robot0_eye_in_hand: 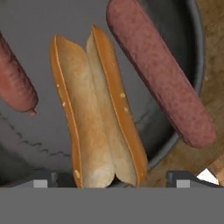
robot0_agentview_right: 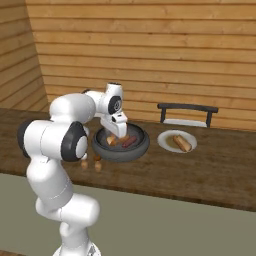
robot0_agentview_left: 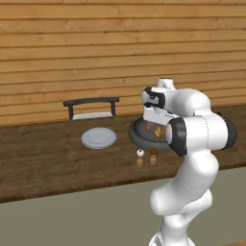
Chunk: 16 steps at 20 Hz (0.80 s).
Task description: Place one bun and one sausage from the bowl on each plate.
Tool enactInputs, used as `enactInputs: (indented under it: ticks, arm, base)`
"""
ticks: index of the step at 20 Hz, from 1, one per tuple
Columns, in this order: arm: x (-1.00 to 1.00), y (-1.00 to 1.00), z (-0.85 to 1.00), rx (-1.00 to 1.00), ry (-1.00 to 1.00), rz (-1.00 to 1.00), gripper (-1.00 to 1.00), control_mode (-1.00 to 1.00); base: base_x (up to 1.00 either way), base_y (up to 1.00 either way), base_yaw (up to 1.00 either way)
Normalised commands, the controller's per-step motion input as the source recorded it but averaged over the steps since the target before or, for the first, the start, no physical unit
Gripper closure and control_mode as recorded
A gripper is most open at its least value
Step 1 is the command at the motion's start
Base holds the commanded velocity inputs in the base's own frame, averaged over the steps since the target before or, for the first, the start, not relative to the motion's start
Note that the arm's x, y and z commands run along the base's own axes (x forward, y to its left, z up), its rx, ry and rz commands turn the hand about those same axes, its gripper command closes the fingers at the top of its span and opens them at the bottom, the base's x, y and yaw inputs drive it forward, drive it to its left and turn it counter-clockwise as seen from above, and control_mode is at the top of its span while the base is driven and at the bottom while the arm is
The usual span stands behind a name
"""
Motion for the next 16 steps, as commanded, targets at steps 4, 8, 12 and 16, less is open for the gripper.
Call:
enactInputs:
  ticks: [4,8,12,16]
  arm:
    - [0.03,0.0,-0.34,0.0,0.0,-0.25,-1.0,-1.0]
    - [0.0,0.0,-0.12,0.0,0.0,-0.2,-1.0,-1.0]
    - [0.0,0.01,-0.15,0.0,-0.01,-0.08,-1.0,-1.0]
    - [0.0,0.01,-0.02,0.0,-0.01,0.12,-1.0,-1.0]
  base:
    - [0.0,0.0,0.0]
    - [0.0,0.0,0.0]
    - [0.0,0.0,0.0]
    - [0.0,0.0,0.0]
